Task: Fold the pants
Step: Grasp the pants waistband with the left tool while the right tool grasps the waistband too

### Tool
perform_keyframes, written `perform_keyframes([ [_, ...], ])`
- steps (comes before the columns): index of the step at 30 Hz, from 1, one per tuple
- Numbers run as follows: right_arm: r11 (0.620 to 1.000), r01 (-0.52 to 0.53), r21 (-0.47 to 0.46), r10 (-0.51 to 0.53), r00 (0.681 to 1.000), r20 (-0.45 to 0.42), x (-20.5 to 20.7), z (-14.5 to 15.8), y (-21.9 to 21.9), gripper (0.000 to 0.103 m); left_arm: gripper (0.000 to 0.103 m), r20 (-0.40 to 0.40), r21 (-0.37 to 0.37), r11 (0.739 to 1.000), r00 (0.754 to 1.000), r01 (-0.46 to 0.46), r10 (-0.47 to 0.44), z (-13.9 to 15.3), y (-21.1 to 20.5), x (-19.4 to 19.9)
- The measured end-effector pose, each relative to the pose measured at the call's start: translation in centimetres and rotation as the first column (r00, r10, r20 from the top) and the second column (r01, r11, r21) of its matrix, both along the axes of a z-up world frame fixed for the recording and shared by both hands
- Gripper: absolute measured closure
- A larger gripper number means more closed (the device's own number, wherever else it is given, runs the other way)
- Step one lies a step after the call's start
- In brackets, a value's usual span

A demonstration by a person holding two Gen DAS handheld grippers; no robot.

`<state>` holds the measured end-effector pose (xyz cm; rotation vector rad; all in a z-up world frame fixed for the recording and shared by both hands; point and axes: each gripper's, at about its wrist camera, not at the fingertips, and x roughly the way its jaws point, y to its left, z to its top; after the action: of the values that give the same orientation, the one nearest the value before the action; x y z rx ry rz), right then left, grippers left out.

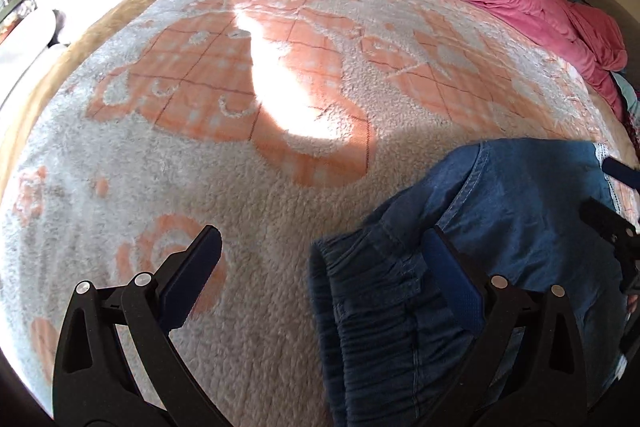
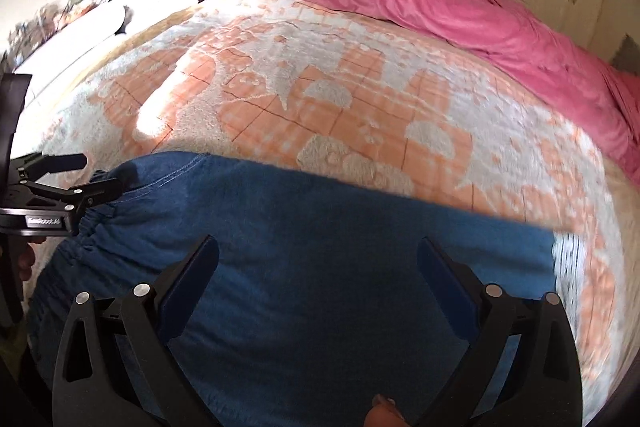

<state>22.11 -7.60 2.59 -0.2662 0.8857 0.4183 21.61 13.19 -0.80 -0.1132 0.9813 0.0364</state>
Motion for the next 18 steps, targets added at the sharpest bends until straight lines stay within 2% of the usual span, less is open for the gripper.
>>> perform_keyframes([
  [3,0.999,-0.042,-0.027,0.042,0.999,-0.006,1.6,-0.4,1.0,0.004,0.010,0.026,-0.008,1.000,0.999,0.031,-0.030,-0.2,-0.5,0.1],
  [4,0.997,-0.058,-0.041,0.058,0.998,-0.005,2.1,-0.6,1.5,0.004,0.015,0.031,-0.008,0.999,0.999,0.038,-0.038,-0.2,-0.5,0.2],
  [6,0.994,-0.086,-0.062,0.085,0.996,-0.015,2.7,-1.0,2.2,0.004,0.040,0.037,-0.019,0.998,0.998,0.059,-0.059,-0.3,-0.7,0.6],
  [7,0.992,-0.099,-0.081,0.098,0.995,-0.011,3.0,-1.3,2.6,0.004,0.046,0.034,-0.030,0.997,0.997,0.073,-0.072,-0.5,-0.8,0.7],
  [8,0.989,-0.110,-0.094,0.110,0.994,-0.010,3.2,-1.5,2.9,0.004,0.059,0.033,-0.053,0.994,0.995,0.090,-0.089,-0.7,-0.9,0.7],
  [9,0.987,-0.121,-0.107,0.121,0.993,-0.007,3.5,-1.7,3.2,0.004,0.065,0.035,-0.065,0.992,0.994,0.107,-0.104,-0.8,-1.0,0.6],
  [12,0.984,-0.129,-0.124,0.128,0.992,-0.015,4.1,-2.3,3.7,0.004,0.070,0.060,-0.010,0.992,0.991,0.122,-0.122,-0.4,-1.8,0.6],
  [18,0.968,-0.190,-0.164,0.188,0.982,-0.025,4.9,-2.4,4.3,0.004,0.074,0.160,-0.027,0.989,0.977,0.146,-0.140,2.1,-2.1,-1.1],
])
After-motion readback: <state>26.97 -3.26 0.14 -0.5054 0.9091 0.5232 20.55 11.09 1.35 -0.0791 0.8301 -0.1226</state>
